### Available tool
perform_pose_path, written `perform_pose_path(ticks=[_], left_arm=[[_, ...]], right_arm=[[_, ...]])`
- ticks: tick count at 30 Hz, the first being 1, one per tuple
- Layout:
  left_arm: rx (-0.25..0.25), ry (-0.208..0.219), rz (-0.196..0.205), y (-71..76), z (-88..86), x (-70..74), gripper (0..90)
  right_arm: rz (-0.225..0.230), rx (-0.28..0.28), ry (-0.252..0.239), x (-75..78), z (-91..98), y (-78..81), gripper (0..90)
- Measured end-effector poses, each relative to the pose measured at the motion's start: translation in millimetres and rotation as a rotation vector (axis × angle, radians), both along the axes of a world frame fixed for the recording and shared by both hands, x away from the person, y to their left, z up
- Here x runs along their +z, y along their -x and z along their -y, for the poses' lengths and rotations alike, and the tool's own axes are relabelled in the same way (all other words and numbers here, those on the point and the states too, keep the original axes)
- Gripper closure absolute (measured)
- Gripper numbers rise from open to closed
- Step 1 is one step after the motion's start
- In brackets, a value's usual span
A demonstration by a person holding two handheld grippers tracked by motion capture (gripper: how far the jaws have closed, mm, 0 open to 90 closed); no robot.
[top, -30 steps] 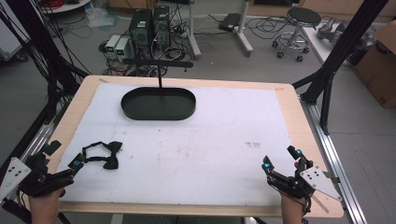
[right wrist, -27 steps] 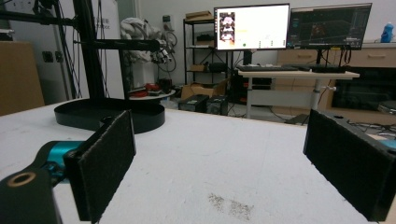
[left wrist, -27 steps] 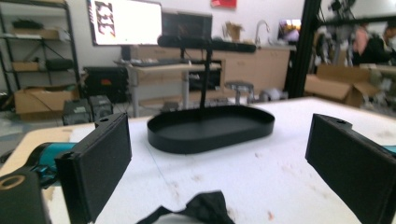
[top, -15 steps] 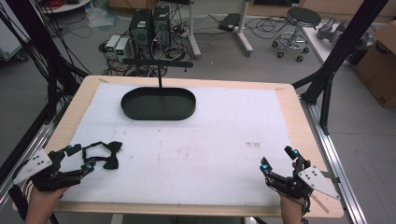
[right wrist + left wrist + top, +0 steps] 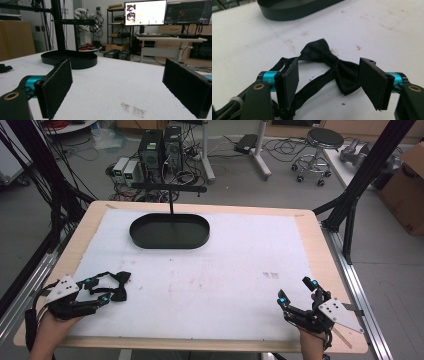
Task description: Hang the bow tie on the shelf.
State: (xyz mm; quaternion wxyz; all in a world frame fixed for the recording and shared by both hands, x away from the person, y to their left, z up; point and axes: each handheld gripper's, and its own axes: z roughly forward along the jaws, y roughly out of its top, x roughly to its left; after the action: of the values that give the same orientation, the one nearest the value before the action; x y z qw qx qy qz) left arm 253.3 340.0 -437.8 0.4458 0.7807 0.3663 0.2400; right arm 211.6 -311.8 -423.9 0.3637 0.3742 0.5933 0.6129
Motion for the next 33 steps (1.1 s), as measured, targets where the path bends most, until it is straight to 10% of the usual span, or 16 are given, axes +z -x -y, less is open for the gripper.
perform_pose_path(ticks=[18,33], left_arm=[[0.039,-0.081,-0.086,-11.9,-1.0,-12.0,51.0],[0.050,-0.101,-0.096,-6.7,6.6,-12.9,86.7]], right_arm=[[-0.007,0.019,-0.016,-0.4,0.5,0.5,8.2],[-0.018,0.015,-0.020,-2.1,0.4,0.3,8.2]])
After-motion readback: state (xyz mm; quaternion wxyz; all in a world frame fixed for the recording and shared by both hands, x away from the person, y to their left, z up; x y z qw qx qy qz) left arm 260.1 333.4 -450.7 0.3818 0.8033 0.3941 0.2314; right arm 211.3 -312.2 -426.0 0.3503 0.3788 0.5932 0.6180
